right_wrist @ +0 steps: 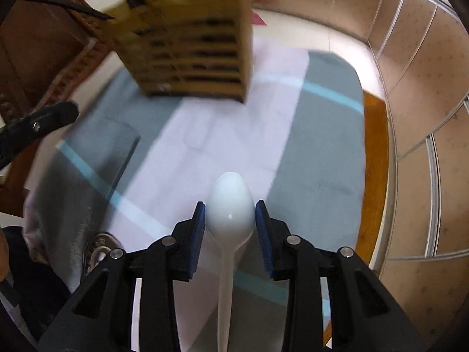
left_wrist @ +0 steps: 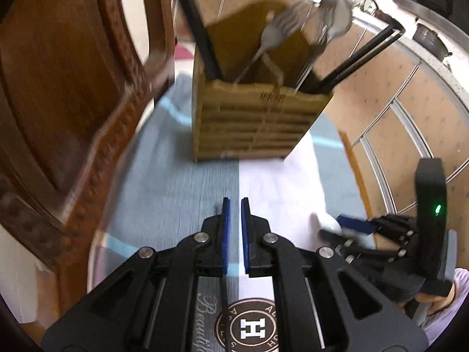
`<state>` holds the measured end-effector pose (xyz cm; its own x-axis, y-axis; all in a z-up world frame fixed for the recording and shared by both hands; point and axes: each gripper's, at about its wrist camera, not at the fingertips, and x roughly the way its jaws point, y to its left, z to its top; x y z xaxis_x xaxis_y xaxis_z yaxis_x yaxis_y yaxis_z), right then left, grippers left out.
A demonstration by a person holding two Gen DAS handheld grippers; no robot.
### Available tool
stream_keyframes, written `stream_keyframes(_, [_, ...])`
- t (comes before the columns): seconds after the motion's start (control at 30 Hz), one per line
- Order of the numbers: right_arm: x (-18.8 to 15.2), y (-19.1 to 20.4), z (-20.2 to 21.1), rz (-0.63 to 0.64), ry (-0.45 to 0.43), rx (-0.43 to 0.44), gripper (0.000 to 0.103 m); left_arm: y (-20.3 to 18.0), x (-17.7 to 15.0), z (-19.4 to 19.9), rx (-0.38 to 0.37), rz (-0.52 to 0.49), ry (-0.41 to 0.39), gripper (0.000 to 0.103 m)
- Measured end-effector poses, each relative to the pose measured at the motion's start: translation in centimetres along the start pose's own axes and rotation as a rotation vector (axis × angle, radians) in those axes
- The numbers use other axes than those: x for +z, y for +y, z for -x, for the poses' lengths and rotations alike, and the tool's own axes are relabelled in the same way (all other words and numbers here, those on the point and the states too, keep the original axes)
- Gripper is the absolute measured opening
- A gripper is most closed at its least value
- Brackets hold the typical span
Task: Organize utensils
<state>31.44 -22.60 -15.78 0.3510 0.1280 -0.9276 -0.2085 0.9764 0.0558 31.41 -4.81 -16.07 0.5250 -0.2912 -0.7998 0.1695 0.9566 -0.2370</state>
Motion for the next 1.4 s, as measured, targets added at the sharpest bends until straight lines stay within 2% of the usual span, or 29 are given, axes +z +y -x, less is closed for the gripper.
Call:
stream_keyframes(0.1, [0.2, -1.5, 0.1, -0.048, -0.003, -0.086, 0.036, 0.7, -0.6, -1.2, 0.007, 0.02, 0.047, 0.007])
stream_keyframes(0.17, [0.2, -2.4, 0.5, -0.08, -0.02, -0.139, 0.044, 0.6, -0.9, -1.5, 0.023, 0.012, 0.055, 0.007])
stream_keyframes(0.33, [-0.3, -2.6, 1.5, -0.063, -0.04, -0.166, 0.055, 0.0, -1.8, -1.9, 0.042, -0.007, 0.069, 0.007])
stream_keyframes(0.43, [-0.2, -3.8, 1.1, -0.117, -0.03, -0.087, 0.055, -0.1, -2.0, -2.1, 0.046, -0.011, 0.074, 0.007])
stream_keyframes(0.53, [-0.1, -6.7, 1.4, -0.206, -0.035, -0.002, 0.055, 0.1, -2.0, -2.3, 0.047, 0.0, 0.083, 0.007])
stream_keyframes(0.63, [0.5, -7.5, 0.8, -0.214, -0.009, 0.092, 0.055, 0.3, -2.1, -2.5, 0.053, 0.004, 0.097, 0.007])
stream_keyframes(0.7, [0.9, -6.9, 0.2, -0.18, 0.016, 0.117, 0.049, 0.4, -2.2, -2.9, 0.064, 0.005, 0.107, 0.007])
stream_keyframes(0.8, [1.4, -5.7, -1.3, -0.132, 0.068, 0.14, 0.034, 0.7, -2.2, -3.4, 0.083, 0.017, 0.123, 0.02])
stream_keyframes(0.83, [1.6, -5.3, -1.8, -0.116, 0.079, 0.148, 0.016, 0.8, -2.2, -3.7, 0.09, 0.023, 0.132, 0.024])
stream_keyframes(0.87, [1.7, -5.0, -1.8, -0.106, 0.08, 0.142, 0.006, 0.8, -2.2, -3.9, 0.095, 0.027, 0.138, 0.026])
stream_keyframes(0.97, [1.8, -3.8, -0.8, -0.064, 0.04, 0.098, 0.005, 1.1, -2.2, -4.5, 0.105, 0.042, 0.16, 0.031])
stream_keyframes(1.13, [1.7, -2.5, 1.2, -0.05, -0.091, 0.009, 0.005, 0.9, -0.7, -6.0, 0.154, 0.027, 0.176, 0.036])
stream_keyframes(1.27, [1.6, -2.2, 0.0, -0.077, -0.059, 0.024, 0.005, 0.6, 0.6, -7.7, 0.227, -0.008, 0.202, 0.036])
stream_keyframes(1.4, [1.2, -2.0, -0.5, -0.063, -0.032, 0.024, 0.005, 0.1, 0.4, -9.3, 0.238, -0.027, 0.263, 0.032])
